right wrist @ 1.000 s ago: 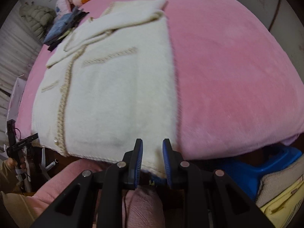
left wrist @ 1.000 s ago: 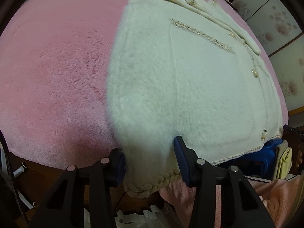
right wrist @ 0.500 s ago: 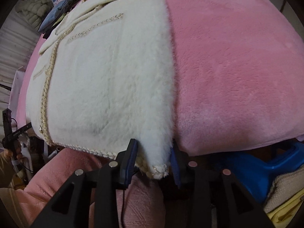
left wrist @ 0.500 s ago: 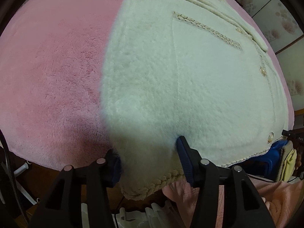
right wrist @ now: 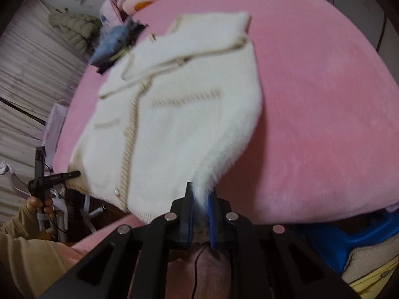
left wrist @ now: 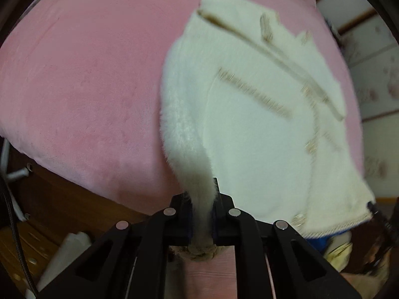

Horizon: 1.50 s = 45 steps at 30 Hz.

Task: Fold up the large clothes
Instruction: 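Close the left tool on the hem while the right tool grasps the hem too, then lift the hem with both tools and fold it over toward the collar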

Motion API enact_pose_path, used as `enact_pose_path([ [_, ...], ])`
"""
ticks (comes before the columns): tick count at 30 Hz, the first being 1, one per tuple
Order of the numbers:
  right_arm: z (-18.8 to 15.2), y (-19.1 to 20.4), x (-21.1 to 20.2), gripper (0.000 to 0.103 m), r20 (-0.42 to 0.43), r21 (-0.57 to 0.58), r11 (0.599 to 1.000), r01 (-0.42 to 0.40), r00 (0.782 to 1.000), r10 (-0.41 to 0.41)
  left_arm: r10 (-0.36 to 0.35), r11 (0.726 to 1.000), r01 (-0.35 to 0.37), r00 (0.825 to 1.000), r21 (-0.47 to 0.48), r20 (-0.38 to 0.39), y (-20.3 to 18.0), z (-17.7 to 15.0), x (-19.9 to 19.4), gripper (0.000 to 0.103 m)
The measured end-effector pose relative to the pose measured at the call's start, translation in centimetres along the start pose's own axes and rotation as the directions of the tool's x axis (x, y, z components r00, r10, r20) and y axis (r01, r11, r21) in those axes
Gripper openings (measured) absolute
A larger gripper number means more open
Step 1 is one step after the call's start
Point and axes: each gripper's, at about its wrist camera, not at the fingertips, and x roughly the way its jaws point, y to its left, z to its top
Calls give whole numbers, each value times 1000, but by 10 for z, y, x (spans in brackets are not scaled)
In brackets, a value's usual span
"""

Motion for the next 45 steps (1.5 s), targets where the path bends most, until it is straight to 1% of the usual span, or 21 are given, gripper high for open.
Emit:
enact_pose_path([
  [4, 40, 22, -21, 8, 75, -24, 999, -40, 996, 42, -84, 994, 89, 993, -62, 84, -26, 33, -32, 6],
  [6, 68, 31, -25, 8, 111, -21, 998, -57, 992, 59, -135, 982, 150, 982, -112, 135, -38, 66, -47, 6],
  [7, 83, 33, -26, 8, 128, -13, 998, -63, 990, 64, -145, 979, 164, 978, -121, 148, -42, 77, -50, 6],
  [9, 109, 35, -23, 8, 161, 13, 997, -70, 985, 67, -169, 971, 195, 968, -135, 186, -56, 116, -54, 6],
  [10, 124, 33, -22, 8, 180, 35, 997, -71, 982, 64, -172, 970, 200, 966, -137, 194, -57, 128, -54, 6],
  [12, 152, 26, -17, 8, 212, 84, 994, -71, 976, 52, -165, 968, 199, 963, -152, 211, -65, 173, -46, 6],
  [15, 199, 10, 0, 8, 250, 182, 981, -66, 968, 19, -143, 964, 187, 964, -189, 222, -63, 222, -29, 6],
  [18, 243, -14, 29, 8, 259, 265, 964, -18, 964, -53, -81, 964, 129, 975, -231, 207, -55, 277, 7, 6],
  [20, 265, -32, 52, 8, 249, 324, 946, 10, 964, -96, -51, 968, 98, 979, -232, 199, -45, 296, 30, 7],
  [21, 273, -41, 65, 8, 240, 353, 935, 27, 963, -119, -40, 971, 83, 981, -226, 190, -43, 313, 48, 8],
  [23, 289, -61, 98, 12, 217, 404, 913, 62, 963, -162, -49, 978, 80, 986, -194, 162, -44, 334, 79, 20],
  [24, 294, -69, 114, 17, 188, 424, 902, 85, 966, -179, -31, 984, 54, 991, -172, 133, -42, 341, 93, 21],
  [25, 297, -75, 128, 20, 152, 443, 889, 116, 967, -202, -6, 988, 24, 993, -153, 116, -37, 343, 102, 26],
  [26, 300, -80, 143, 24, 110, 456, 878, 148, 969, -220, 21, 993, -10, 996, -119, 89, -40, 349, 117, 26],
  [27, 302, -84, 157, 26, 76, 456, 875, 160, 973, -218, 35, 996, -30, 997, -83, 67, -42, 354, 129, 26],
  [29, 303, -84, 172, 31, 47, 428, 884, 187, 972, -229, 47, 999, -46, 997, -20, 56, -47, 356, 139, 26],
  [33, 305, -73, 187, 32, 39, 277, 921, 273, 955, -295, -14, 999, 11, 998, 50, 62, -38, 358, 143, 28],
  [36, 313, -66, 195, 32, 32, 200, 927, 317, 944, -329, -92, 990, 84, 994, 116, 62, -34, 356, 132, 34],
  [38, 324, -61, 201, 32, 30, 160, 924, 347, 934, -356, -114, 981, 102, 991, 165, 66, -34, 356, 124, 37],
  [41, 340, -59, 211, 32, 22, 137, 921, 365, 928, -371, -132, 972, 116, 989, 204, 64, -39, 355, 111, 39],
  [45, 352, -63, 224, 34, 9, 124, 927, 354, 934, -358, -149, 968, 133, 987, 211, 60, -42, 356, 100, 39],
])
